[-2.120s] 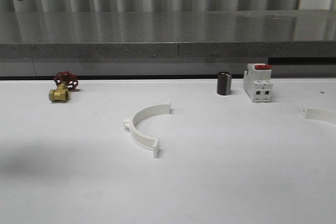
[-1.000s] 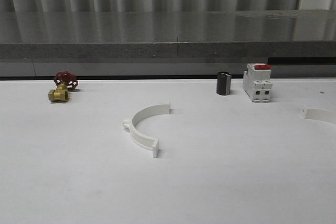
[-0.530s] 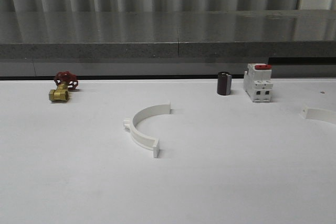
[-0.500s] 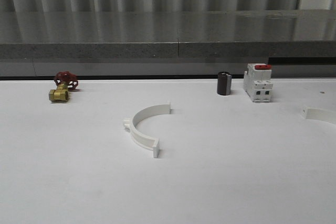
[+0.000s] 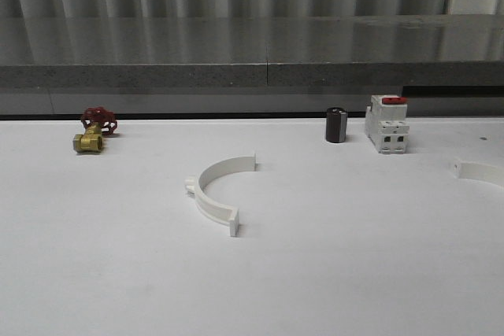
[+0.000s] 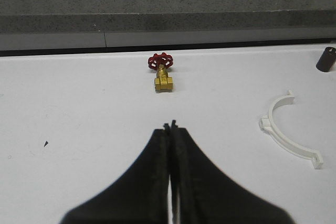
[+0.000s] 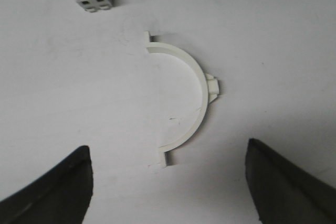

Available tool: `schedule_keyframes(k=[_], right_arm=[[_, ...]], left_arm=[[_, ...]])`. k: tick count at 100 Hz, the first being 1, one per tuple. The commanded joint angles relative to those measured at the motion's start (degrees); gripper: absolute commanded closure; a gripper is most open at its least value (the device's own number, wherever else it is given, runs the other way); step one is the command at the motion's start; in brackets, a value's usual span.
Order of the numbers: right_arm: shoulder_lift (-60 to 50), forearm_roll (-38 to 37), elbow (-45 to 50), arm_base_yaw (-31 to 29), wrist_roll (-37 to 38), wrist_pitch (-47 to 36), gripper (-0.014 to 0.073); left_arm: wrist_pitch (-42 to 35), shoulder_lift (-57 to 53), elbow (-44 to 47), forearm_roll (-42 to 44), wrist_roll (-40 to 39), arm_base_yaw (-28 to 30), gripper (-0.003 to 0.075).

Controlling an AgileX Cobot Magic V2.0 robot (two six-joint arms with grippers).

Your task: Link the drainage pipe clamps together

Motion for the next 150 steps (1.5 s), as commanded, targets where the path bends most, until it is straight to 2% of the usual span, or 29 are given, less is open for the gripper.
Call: schedule_keyframes(k=[1,13,24,50,99,124,150], right_arm=[[5.21,-0.65,-5.06,-2.10,-2.78,0.51,-0.0003],[12.70,-0.17,-8.18,-4.05,-5.84,1.23,-0.0003],[18.28,-0.09,-9.96,-5.00,-7.51,-1.32,-0.0003],[27.39,-0.09,-12.72,-5.27,-11.50,-3.33,-0.0003],[33.41,-0.15,-12.88,-5.27,-11.68,-4.59,0.0001],[33.41,-0.15,-12.88,-5.27,-11.68,-4.74,0.0166],[33.41,-0.15,-12.88,-5.22,-11.68,-5.36,0.0191]], left_arm=[[-4.55,0.30,-1.52,-0.46,0.14,0.10,0.0740],[-4.55,0.30,-1.52,-0.46,0.14,0.10,0.0740],[-4.55,0.30,-1.52,-0.46,0.14,0.10,0.0740],[-4.55,0.30,-1.52,-0.46,0.14,0.10,0.0740],[-4.55,0.30,-1.52,-0.46,0.14,0.10,0.0740],[-4.55,0.30,-1.52,-0.46,0.14,0.10,0.0740],[-4.55,0.30,-1.52,-0.46,0.14,0.10,0.0740]])
